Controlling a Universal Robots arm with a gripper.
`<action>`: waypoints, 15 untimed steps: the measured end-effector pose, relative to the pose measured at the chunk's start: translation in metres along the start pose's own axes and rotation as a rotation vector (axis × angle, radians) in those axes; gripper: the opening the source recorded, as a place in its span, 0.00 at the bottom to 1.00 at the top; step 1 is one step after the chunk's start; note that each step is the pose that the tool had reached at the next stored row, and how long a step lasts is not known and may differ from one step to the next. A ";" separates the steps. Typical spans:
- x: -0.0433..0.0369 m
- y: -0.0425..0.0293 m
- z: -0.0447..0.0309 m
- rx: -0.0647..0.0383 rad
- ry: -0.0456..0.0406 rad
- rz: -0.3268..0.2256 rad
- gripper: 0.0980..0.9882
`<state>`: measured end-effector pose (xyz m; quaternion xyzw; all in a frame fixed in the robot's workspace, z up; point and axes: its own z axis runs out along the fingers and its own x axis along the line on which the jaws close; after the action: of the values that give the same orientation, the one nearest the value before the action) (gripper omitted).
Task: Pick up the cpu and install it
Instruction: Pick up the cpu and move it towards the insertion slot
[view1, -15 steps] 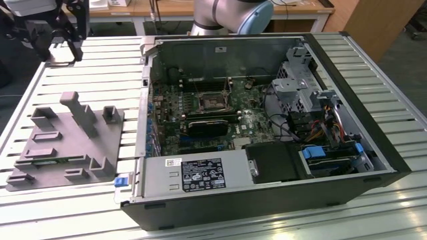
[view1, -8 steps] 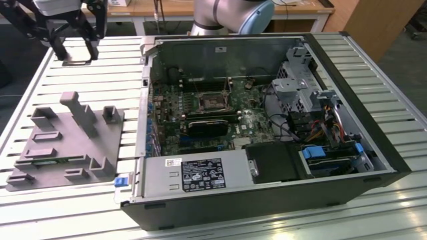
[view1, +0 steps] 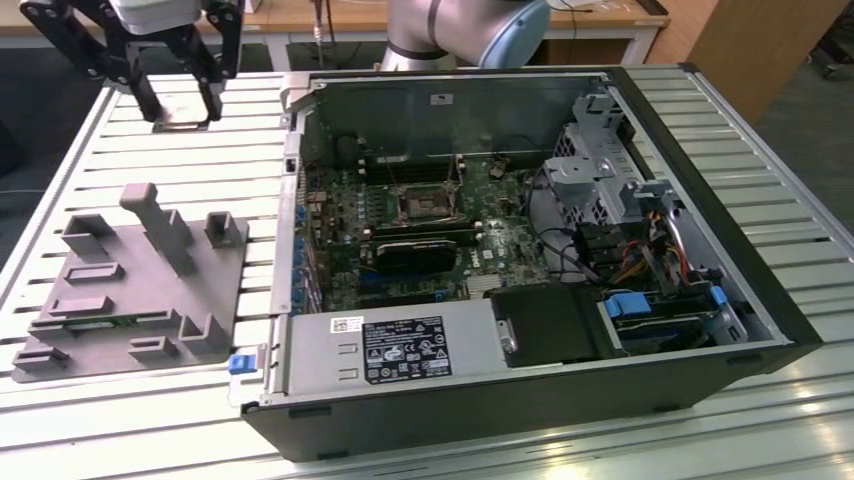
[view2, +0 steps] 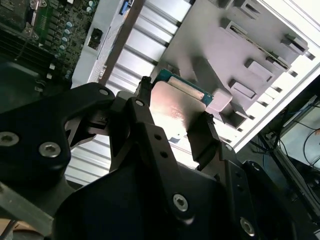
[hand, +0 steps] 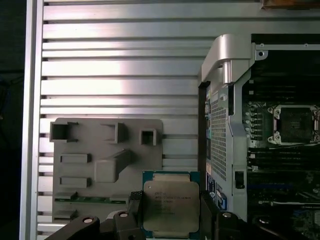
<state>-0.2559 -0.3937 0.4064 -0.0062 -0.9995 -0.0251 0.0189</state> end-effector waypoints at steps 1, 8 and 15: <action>-0.0023 0.0001 0.0002 0.000 -0.0001 0.000 0.50; -0.0166 0.0012 0.0014 0.000 0.0000 0.000 0.50; -0.0296 0.0018 0.0021 0.000 0.0000 0.000 0.50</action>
<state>-0.2263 -0.3921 0.4032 -0.0061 -0.9995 -0.0251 0.0189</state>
